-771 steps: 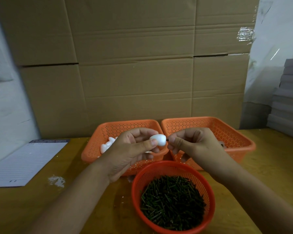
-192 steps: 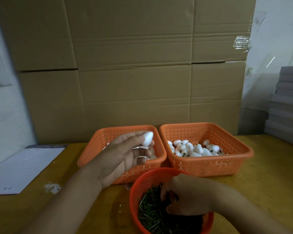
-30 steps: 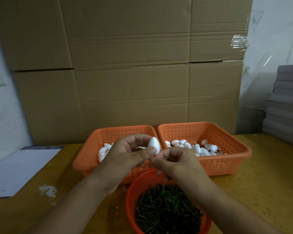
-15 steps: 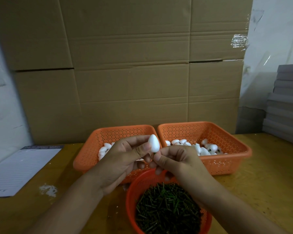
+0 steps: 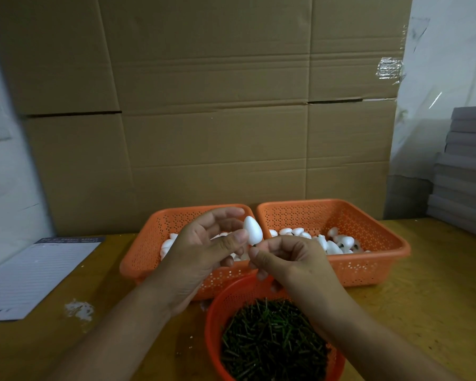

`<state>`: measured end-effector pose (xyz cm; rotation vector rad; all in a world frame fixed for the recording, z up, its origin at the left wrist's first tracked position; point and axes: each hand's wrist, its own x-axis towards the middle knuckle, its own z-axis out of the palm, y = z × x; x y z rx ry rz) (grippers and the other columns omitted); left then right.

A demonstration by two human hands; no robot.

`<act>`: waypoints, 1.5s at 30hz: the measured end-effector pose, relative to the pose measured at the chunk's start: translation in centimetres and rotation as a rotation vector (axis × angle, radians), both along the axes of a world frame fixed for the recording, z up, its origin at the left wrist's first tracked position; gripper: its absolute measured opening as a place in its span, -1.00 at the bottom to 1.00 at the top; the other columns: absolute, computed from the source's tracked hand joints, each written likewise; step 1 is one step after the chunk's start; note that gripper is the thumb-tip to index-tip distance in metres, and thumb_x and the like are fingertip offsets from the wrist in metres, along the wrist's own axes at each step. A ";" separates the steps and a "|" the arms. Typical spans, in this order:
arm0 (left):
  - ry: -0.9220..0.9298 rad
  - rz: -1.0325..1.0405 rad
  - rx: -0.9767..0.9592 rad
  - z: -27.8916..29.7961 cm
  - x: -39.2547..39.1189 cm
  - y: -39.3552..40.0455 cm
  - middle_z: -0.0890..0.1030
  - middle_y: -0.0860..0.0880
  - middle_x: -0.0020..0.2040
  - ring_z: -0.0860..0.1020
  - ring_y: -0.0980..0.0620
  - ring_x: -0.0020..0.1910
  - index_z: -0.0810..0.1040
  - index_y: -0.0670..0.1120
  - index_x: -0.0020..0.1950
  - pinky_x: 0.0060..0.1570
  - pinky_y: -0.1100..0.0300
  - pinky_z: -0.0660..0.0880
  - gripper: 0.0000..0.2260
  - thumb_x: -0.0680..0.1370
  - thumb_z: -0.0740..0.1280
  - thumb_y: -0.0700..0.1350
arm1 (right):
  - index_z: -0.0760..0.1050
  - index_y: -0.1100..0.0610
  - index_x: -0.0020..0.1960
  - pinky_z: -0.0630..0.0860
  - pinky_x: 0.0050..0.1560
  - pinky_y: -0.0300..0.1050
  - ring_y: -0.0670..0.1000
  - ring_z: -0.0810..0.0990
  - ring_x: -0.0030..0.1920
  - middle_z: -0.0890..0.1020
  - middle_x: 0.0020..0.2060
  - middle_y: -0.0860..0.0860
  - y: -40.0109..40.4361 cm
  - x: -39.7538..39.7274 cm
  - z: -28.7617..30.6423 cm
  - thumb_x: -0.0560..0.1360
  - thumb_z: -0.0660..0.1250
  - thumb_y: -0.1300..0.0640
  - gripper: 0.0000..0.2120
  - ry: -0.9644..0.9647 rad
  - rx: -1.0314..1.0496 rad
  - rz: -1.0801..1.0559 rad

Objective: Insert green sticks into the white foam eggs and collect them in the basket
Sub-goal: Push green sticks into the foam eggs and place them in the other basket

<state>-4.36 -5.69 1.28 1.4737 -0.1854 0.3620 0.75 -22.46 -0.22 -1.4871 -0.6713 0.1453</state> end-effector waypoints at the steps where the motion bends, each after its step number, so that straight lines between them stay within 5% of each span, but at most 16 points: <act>1: -0.001 0.006 0.005 0.0 0.0 0.0 0.66 -0.02 -0.02 0.59 0.10 -0.22 0.69 0.04 0.08 -0.29 0.25 0.50 -0.73 0.39 0.51 -0.09 | 0.67 0.11 -0.23 0.45 -0.41 -0.17 -0.04 0.53 -0.42 0.64 -0.42 0.04 0.0 0.0 0.0 0.51 0.46 0.12 -0.85 -0.002 -0.002 -0.002; 6: 0.023 0.015 0.048 -0.1 -0.1 0.0 0.67 -0.04 -0.11 0.58 0.12 -0.19 0.71 0.03 0.07 -0.24 0.29 0.52 -0.77 0.42 0.49 -0.03 | 0.67 0.11 -0.23 0.43 -0.38 -0.13 0.02 0.51 -0.39 0.63 -0.43 0.04 -0.2 -0.1 0.2 0.51 0.46 0.12 -0.85 -0.020 -0.022 -0.004; 12: 0.048 -0.015 0.071 -0.1 -0.2 -0.1 0.71 -0.13 0.09 0.66 0.06 -0.06 0.68 0.02 0.13 -0.22 0.28 0.53 -0.74 0.46 0.46 0.02 | 0.66 0.10 -0.25 0.44 -0.41 -0.25 -0.07 0.53 -0.41 0.63 -0.44 0.02 -0.3 -0.3 0.6 0.50 0.45 0.11 -0.83 -0.027 -0.041 0.015; 21: 0.061 -0.021 0.042 -0.3 0.0 -0.4 0.70 -0.16 0.10 0.62 0.07 -0.15 0.68 0.09 0.04 -0.24 0.27 0.52 -0.83 0.46 0.46 -0.03 | 0.68 0.05 -0.29 0.45 -0.40 -0.20 -0.04 0.53 -0.41 0.63 -0.42 0.04 -0.3 -0.5 0.7 0.51 0.44 0.17 -0.80 -0.010 -0.042 0.031; 27: 0.015 0.013 0.103 -0.3 0.0 -0.3 0.71 -0.08 0.06 0.65 0.06 -0.12 0.65 0.13 0.09 -0.23 0.25 0.53 -0.71 0.40 0.53 -0.03 | 0.67 0.11 -0.25 0.46 -0.40 -0.26 -0.11 0.55 -0.41 0.64 -0.42 0.01 -0.4 -0.5 0.7 0.51 0.43 0.15 -0.83 0.007 -0.031 0.047; 45: 0.001 0.069 0.141 -0.7 0.3 -0.4 0.71 -0.07 -0.01 0.62 0.07 -0.22 0.58 -0.05 0.19 -0.26 0.26 0.54 -0.63 0.40 0.48 -0.09 | 0.67 0.10 -0.23 0.41 -0.42 -0.28 -0.13 0.51 -0.45 0.65 -0.42 0.03 -0.5 0.5 0.2 0.55 0.41 0.14 -0.81 -0.130 -0.099 -0.016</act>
